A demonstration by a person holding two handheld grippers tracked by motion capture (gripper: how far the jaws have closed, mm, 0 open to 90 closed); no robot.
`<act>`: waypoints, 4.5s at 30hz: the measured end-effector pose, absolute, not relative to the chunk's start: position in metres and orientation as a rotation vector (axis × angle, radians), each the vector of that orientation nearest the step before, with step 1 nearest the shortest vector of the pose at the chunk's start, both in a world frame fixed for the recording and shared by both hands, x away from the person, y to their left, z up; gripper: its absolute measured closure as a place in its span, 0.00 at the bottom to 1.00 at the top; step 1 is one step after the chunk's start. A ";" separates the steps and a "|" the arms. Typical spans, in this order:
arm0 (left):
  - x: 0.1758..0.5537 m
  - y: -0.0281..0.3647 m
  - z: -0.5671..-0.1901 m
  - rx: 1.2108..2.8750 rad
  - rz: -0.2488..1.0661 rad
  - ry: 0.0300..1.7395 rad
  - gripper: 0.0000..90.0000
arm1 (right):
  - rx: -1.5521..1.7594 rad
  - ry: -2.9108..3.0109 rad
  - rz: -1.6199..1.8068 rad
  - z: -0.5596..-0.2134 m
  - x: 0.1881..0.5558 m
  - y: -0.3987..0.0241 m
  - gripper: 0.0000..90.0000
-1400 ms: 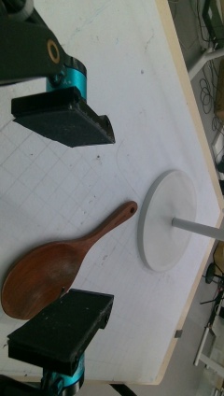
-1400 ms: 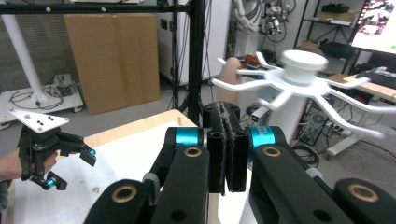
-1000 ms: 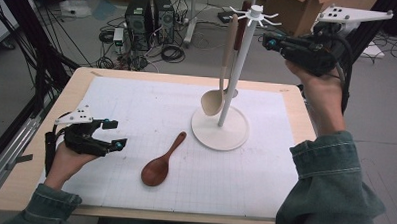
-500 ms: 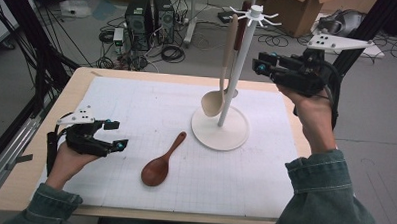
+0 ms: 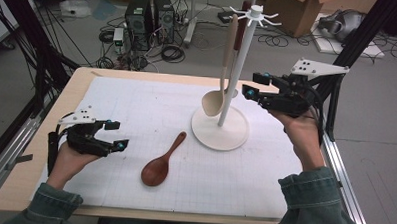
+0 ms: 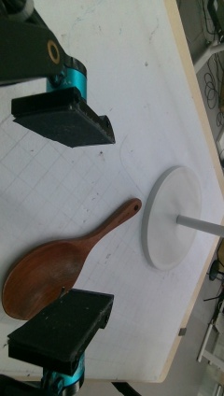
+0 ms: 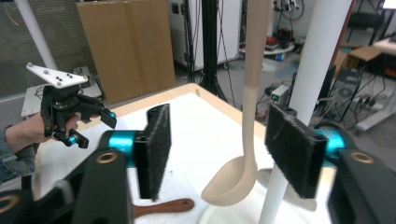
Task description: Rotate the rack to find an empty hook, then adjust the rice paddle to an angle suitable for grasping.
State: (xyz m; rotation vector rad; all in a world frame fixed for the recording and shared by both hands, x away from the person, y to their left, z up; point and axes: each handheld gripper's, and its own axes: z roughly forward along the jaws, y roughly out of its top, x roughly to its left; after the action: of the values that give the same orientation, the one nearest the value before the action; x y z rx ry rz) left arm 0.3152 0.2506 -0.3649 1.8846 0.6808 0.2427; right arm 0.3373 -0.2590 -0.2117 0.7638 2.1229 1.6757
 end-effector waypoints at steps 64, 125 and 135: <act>0.318 0.168 -0.405 2.053 0.151 0.577 0.89 | 0.918 2.245 1.571 -0.357 0.297 -0.244 0.23; 0.313 0.149 -0.436 2.300 0.116 0.551 0.99 | 0.927 2.328 1.504 -0.375 0.295 -0.231 0.24; 0.318 0.159 -0.436 2.309 0.131 0.553 0.99 | 0.915 2.343 1.493 -0.379 0.294 -0.227 0.24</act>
State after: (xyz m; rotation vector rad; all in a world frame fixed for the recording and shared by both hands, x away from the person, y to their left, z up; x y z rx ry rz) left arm 0.3178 0.1588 -0.4358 2.3086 0.5529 0.1311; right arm 0.2945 -0.2274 -0.3793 0.9148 2.3429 1.4935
